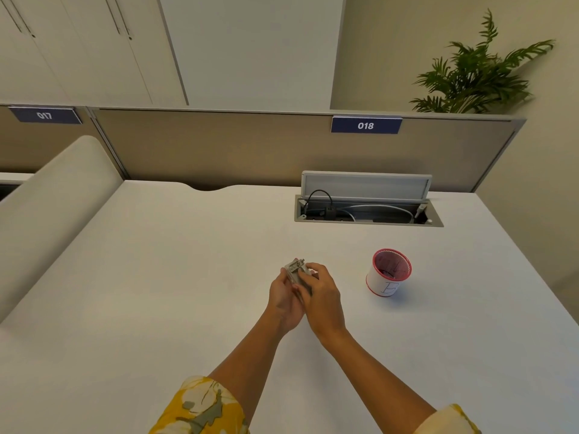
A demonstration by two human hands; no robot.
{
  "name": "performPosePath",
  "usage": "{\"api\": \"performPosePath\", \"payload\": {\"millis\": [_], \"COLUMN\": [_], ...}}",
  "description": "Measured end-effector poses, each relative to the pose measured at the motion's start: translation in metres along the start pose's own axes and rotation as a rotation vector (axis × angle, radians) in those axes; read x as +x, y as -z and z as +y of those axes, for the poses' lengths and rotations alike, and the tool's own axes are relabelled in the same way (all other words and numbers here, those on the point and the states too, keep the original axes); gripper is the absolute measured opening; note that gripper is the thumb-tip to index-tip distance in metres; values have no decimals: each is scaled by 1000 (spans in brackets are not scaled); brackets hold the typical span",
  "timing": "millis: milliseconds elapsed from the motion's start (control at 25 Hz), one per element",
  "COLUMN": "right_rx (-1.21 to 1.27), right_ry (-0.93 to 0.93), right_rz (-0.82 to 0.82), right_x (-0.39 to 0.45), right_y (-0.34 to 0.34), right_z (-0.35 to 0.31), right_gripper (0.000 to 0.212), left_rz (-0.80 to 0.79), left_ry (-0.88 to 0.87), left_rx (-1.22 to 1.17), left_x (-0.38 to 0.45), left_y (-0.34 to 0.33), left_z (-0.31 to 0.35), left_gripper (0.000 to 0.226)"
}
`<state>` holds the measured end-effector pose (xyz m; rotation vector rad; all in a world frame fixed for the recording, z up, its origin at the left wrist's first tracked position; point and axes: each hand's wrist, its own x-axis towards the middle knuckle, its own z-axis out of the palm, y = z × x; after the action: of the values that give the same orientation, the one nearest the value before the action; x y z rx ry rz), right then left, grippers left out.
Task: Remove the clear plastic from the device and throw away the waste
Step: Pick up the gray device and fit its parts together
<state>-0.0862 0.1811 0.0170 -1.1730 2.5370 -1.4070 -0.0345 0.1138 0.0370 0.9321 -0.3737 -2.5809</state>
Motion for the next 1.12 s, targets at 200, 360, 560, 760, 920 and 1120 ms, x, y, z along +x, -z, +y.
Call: {"api": "performPosePath", "payload": {"millis": [200, 360, 560, 760, 920, 1120], "right_rx": [205, 71, -50, 133, 329, 339], "right_ry": [-161, -108, 0, -54, -279, -466], "right_rz": [-24, 33, 73, -107, -65, -314], "right_x": [4, 4, 13, 19, 30, 38], "right_y": [-2, -6, 3, 25, 39, 38], "right_z": [-6, -3, -1, -5, 11, 25], "right_gripper": [14, 21, 18, 37, 28, 19], "left_rz": [49, 27, 2, 31, -13, -62], "left_ry": [-33, -53, -69, -112, -153, -163], "left_rx": [35, 104, 285, 434, 521, 594], "left_x": [5, 3, 5, 9, 11, 11], "left_y": [0, -1, 4, 12, 17, 17], "left_z": [0, -2, -7, -5, 1, -2], "left_gripper": [49, 45, 43, 42, 39, 31]}}
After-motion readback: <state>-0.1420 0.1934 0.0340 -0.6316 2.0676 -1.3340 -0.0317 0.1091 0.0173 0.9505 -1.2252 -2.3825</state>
